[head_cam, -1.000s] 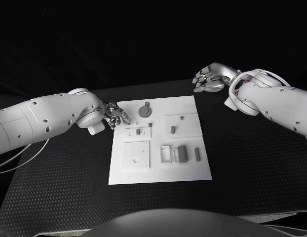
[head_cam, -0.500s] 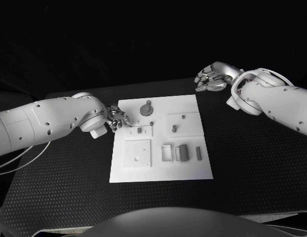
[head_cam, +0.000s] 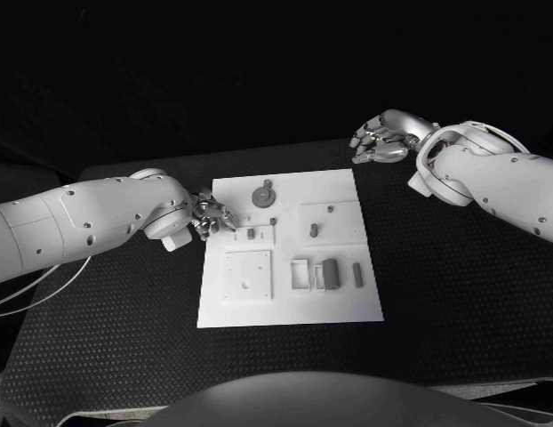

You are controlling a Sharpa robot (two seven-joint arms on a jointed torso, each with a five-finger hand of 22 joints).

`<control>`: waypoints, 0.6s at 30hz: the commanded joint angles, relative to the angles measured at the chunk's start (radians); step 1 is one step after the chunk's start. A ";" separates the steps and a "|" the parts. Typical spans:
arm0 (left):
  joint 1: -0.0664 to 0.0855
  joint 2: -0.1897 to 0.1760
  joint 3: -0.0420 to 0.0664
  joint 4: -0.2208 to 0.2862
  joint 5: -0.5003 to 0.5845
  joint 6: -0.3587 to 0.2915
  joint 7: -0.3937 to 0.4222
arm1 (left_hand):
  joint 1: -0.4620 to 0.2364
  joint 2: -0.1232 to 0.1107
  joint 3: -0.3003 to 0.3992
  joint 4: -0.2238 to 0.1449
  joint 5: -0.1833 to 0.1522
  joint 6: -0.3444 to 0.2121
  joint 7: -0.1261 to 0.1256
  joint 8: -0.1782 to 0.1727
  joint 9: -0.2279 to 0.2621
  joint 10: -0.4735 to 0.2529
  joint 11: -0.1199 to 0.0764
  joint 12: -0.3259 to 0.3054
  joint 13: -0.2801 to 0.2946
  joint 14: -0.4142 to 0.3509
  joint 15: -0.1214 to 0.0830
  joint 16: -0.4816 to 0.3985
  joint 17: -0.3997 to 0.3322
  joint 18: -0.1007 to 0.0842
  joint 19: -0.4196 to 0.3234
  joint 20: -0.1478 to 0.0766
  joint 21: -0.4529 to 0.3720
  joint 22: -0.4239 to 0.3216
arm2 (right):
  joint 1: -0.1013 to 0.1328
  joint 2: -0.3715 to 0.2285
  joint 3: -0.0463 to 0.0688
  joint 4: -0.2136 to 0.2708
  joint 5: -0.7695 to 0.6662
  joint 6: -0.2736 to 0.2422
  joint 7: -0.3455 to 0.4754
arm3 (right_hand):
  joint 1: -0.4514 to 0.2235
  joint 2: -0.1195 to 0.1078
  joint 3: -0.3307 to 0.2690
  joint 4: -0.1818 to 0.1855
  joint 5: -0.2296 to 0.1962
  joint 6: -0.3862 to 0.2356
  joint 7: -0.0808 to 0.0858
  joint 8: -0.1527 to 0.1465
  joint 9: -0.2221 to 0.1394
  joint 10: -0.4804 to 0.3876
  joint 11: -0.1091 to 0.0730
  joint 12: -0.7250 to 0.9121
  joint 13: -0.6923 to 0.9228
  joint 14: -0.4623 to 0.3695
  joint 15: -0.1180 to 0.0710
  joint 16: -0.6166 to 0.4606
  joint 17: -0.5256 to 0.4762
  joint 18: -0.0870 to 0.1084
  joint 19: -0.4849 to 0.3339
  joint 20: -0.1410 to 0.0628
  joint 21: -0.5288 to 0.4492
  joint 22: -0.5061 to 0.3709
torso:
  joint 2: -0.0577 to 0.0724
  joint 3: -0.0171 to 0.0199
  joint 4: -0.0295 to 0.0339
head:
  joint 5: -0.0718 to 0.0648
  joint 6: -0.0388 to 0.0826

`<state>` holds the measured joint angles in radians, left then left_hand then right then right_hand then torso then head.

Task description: Assemble the parts on the task board

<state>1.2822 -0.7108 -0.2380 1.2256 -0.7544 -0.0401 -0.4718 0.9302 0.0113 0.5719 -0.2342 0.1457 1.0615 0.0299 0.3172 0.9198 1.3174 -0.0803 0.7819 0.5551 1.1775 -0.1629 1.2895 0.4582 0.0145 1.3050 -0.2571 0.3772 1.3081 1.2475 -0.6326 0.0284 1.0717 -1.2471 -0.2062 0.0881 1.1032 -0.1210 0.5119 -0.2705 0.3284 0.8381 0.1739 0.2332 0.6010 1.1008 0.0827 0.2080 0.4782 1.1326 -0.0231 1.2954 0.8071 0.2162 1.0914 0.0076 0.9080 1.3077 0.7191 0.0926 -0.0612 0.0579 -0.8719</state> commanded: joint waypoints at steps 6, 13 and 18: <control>-0.005 0.005 0.000 -0.003 -0.008 0.033 -0.011 | 0.006 0.005 0.063 -0.058 -0.006 0.103 -0.006 0.004 0.001 -0.020 0.000 0.003 -0.002 0.019 -0.014 0.005 -0.001 -0.014 0.009 -0.007 0.005 0.023 | 0.000 0.000 0.000 0.002 0.000 0.010 0.004 | -0.009 0.005 0.001 0.006 0.007 -0.011 0.016 0.004 0.001 0.016 0.007 -0.007 0.001 -0.006 0.002 0.005 -0.001 0.046 0.001 -0.008 0.001 0.017 | 0.000 0.0002 -0.0007 | 0.000 -0.001; -0.008 0.011 0.000 -0.007 -0.008 0.039 -0.011 | 0.006 0.004 0.063 -0.058 -0.007 0.103 -0.006 0.004 0.000 -0.020 0.000 0.003 -0.002 0.019 -0.014 0.006 -0.002 -0.014 0.009 -0.007 0.006 0.023 | 0.000 0.000 0.000 0.002 0.000 0.011 0.004 | -0.008 0.005 0.002 0.006 0.007 -0.011 0.016 0.004 0.001 0.016 0.007 -0.007 0.001 -0.006 0.001 0.005 -0.001 0.046 0.001 -0.008 0.001 0.017 | 0.000 0.0007 0.0001 | 0.001 -0.001; -0.011 0.015 0.000 -0.010 -0.008 0.040 -0.011 | 0.006 0.004 0.063 -0.058 -0.008 0.103 -0.006 0.004 0.000 -0.019 0.000 0.003 -0.002 0.019 -0.014 0.006 -0.002 -0.014 0.009 -0.007 0.006 0.023 | 0.000 0.000 0.000 0.001 0.000 0.011 0.005 | -0.008 0.005 0.002 0.006 0.007 -0.011 0.016 0.004 0.001 0.016 0.007 -0.007 0.001 -0.006 0.001 0.005 -0.001 0.046 0.001 -0.008 0.001 0.017 | 0.000 0.0008 -0.0010 | 0.001 -0.001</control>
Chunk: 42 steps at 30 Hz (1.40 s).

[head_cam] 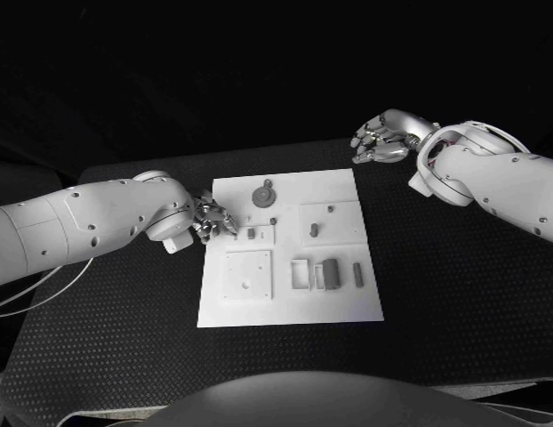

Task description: Assemble the parts on the task board

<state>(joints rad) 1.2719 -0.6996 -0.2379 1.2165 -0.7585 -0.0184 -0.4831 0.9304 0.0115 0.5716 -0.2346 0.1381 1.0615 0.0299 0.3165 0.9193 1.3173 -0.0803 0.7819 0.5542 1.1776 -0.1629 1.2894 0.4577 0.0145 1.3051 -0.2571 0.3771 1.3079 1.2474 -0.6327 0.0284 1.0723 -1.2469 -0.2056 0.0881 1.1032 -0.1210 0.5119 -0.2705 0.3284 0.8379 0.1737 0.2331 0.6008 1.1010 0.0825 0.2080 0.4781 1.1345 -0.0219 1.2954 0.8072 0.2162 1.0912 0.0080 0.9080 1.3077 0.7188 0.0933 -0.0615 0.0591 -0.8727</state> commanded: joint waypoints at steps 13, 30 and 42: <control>-0.008 0.015 0.000 -0.007 -0.011 0.026 -0.004 | 0.006 0.004 0.064 -0.057 -0.002 0.103 -0.006 0.006 -0.001 -0.019 0.000 0.003 -0.001 0.019 -0.014 0.006 -0.002 -0.014 0.009 -0.007 0.007 0.023 | 0.000 0.001 0.000 0.001 0.000 0.010 0.004 | -0.008 0.005 0.002 0.006 0.006 -0.011 0.016 0.005 0.001 0.016 0.007 -0.007 0.002 -0.008 0.000 0.005 -0.002 0.046 0.002 -0.009 0.001 0.017 | 0.001 0.0012 -0.0009 | -0.001 0.000; -0.009 0.014 0.000 -0.009 -0.029 0.042 -0.009 | 0.005 0.005 0.064 -0.058 -0.005 0.102 -0.006 0.006 -0.002 -0.019 0.000 0.003 -0.001 0.019 -0.014 0.007 -0.002 -0.014 0.008 -0.007 0.008 0.023 | 0.000 0.000 0.000 0.001 0.000 0.011 0.004 | -0.008 0.005 0.002 0.006 0.006 -0.011 0.016 0.005 0.001 0.016 0.007 -0.007 0.002 -0.008 0.000 0.005 -0.002 0.046 0.002 -0.009 0.001 0.018 | 0.000 -0.0008 0.0000 | -0.004 0.000; -0.010 0.010 0.000 -0.002 -0.030 0.050 -0.012 | 0.006 0.005 0.065 -0.058 -0.006 0.102 -0.006 0.007 -0.003 -0.019 0.000 0.003 -0.001 0.019 -0.014 0.007 -0.003 -0.014 0.008 -0.008 0.009 0.023 | 0.000 0.000 0.000 0.001 0.000 0.013 0.003 | -0.009 0.005 0.002 0.006 0.006 -0.011 0.016 0.005 0.001 0.016 0.007 -0.008 0.002 -0.008 0.000 0.006 -0.002 0.046 0.002 -0.009 0.001 0.018 | 0.001 -0.0015 0.0005 | -0.006 0.000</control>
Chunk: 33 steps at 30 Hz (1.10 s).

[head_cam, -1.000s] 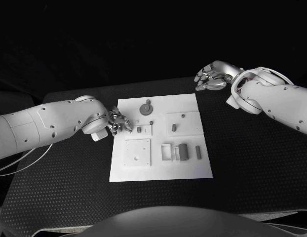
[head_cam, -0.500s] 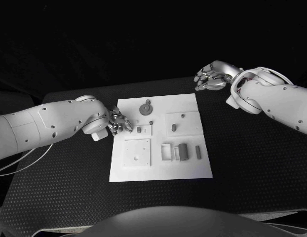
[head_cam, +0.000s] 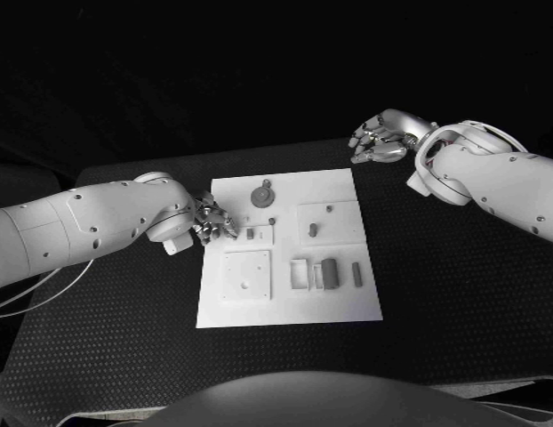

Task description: Assemble the parts on the task board

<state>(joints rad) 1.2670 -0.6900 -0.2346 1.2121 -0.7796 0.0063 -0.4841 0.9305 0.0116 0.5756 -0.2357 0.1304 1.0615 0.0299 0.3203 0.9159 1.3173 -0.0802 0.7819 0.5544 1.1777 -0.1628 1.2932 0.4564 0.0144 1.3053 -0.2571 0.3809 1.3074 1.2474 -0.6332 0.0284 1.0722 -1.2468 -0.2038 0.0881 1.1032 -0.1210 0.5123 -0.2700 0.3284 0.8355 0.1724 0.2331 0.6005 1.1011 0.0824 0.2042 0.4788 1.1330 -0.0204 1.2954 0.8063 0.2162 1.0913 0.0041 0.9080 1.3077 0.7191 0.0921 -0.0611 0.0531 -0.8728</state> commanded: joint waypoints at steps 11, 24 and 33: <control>-0.005 -0.001 -0.003 0.001 -0.010 0.025 -0.013 | 0.006 0.005 0.062 -0.057 0.001 0.102 -0.006 0.004 -0.001 -0.019 0.000 0.003 -0.002 0.019 -0.014 0.004 -0.002 -0.014 0.007 -0.008 0.005 0.023 | 0.000 0.001 0.000 0.000 0.000 0.014 0.004 | -0.009 0.005 0.002 0.006 0.006 -0.009 0.018 0.005 0.002 0.016 0.007 -0.004 0.001 -0.006 -0.001 0.006 -0.001 0.046 0.002 -0.005 0.001 0.018 | 0.000 0.0003 0.0002 | 0.005 0.000; -0.005 -0.002 -0.003 0.002 -0.010 0.028 -0.019 | 0.006 0.006 0.062 -0.056 0.001 0.101 -0.006 0.004 -0.002 -0.019 0.000 0.003 -0.002 0.019 -0.014 0.004 -0.003 -0.014 0.006 -0.008 0.006 0.023 | 0.000 0.000 0.000 0.002 0.000 0.013 0.004 | -0.009 0.005 0.002 0.006 0.006 -0.009 0.018 0.005 0.002 0.016 0.007 -0.004 0.001 -0.006 -0.001 0.006 -0.001 0.046 0.003 -0.005 0.001 0.018 | 0.000 0.0002 0.0002 | 0.007 0.000; -0.005 0.002 -0.003 -0.001 -0.012 0.037 -0.023 | 0.007 0.007 0.063 -0.057 0.002 0.101 -0.006 0.005 -0.002 -0.020 0.000 0.003 -0.002 0.018 -0.014 0.004 -0.003 -0.014 0.006 -0.008 0.007 0.023 | 0.000 0.001 0.000 0.001 0.000 0.013 0.005 | -0.009 0.006 0.002 0.006 0.006 -0.009 0.018 0.005 0.002 0.016 0.007 -0.005 0.001 -0.006 -0.001 0.006 -0.002 0.046 0.003 -0.006 0.001 0.018 | 0.000 0.0007 -0.0007 | 0.006 0.000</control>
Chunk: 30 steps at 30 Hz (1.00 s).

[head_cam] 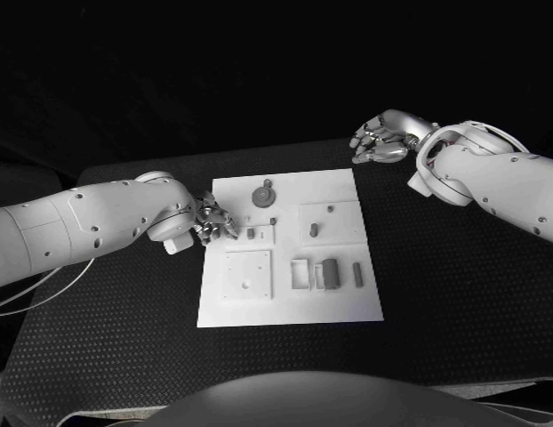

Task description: Assemble the parts on the task board

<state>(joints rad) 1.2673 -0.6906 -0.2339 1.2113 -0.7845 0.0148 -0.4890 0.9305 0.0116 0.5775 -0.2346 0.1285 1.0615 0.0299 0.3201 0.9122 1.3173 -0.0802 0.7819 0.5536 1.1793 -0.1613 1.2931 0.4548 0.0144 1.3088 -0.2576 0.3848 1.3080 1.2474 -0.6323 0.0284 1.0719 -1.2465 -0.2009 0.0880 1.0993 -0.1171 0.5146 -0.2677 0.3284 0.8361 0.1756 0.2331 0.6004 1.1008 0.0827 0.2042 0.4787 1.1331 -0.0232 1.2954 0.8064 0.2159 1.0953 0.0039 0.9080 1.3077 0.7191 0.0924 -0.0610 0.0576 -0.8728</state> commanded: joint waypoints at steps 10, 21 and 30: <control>-0.006 0.002 -0.004 -0.002 -0.008 0.035 -0.030 | 0.006 0.007 0.062 -0.058 0.004 0.101 -0.006 0.005 0.000 -0.020 0.000 0.003 -0.001 0.017 -0.015 0.005 -0.002 -0.014 0.002 -0.007 0.003 0.023 | 0.000 -0.001 0.000 0.001 0.000 0.009 0.005 | -0.005 0.002 0.000 0.004 0.006 -0.010 0.015 0.005 0.002 0.016 0.007 -0.005 0.002 -0.006 0.001 0.006 -0.002 0.046 -0.001 -0.005 0.001 0.018 | 0.000 0.0012 -0.0006 | 0.002 0.000; -0.006 0.006 -0.004 -0.004 -0.026 0.025 -0.038 | 0.004 0.006 0.061 -0.057 0.003 0.101 -0.006 0.006 -0.001 -0.019 0.000 0.003 -0.002 0.017 -0.015 0.005 -0.003 -0.014 0.001 -0.007 0.004 0.023 | 0.000 -0.001 0.000 0.002 0.000 0.009 0.006 | -0.006 0.002 0.000 0.004 0.006 -0.010 0.015 0.005 0.002 0.016 0.007 -0.005 0.002 -0.006 0.001 0.006 -0.002 0.046 -0.001 -0.005 0.001 0.018 | 0.000 0.0008 -0.0009 | 0.002 0.000; -0.006 0.016 -0.004 -0.007 -0.038 0.027 -0.043 | -0.001 0.002 0.057 -0.057 -0.011 0.100 -0.006 0.008 -0.004 -0.020 0.000 0.003 -0.002 0.016 -0.015 0.006 -0.005 -0.014 0.001 -0.007 0.006 0.022 | 0.000 -0.002 0.000 0.003 0.001 0.009 0.006 | -0.006 0.002 0.000 0.004 0.006 -0.010 0.015 0.005 0.002 0.016 0.007 -0.005 0.002 -0.006 0.001 0.006 -0.002 0.046 -0.001 -0.006 0.001 0.018 | 0.000 0.0009 -0.0012 | 0.002 0.000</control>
<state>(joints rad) 1.2695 -0.6790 -0.2320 1.2058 -0.8037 0.0232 -0.5093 0.9305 0.0116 0.5791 -0.2368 0.1223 1.0616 0.0298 0.3283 0.9075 1.3173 -0.0802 0.7819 0.5527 1.1795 -0.1612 1.2932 0.4504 0.0144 1.3101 -0.2586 0.3847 1.3076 1.2474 -0.6341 0.0284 1.0731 -1.2462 -0.2009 0.0885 1.0993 -0.1172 0.5146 -0.2678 0.3285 0.8342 0.1739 0.2331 0.6011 1.1031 0.0805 0.2042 0.4794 1.1318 -0.0223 1.2954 0.8055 0.2159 1.0950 0.0077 0.9080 1.3077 0.7189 0.0932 -0.0617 0.0591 -0.8728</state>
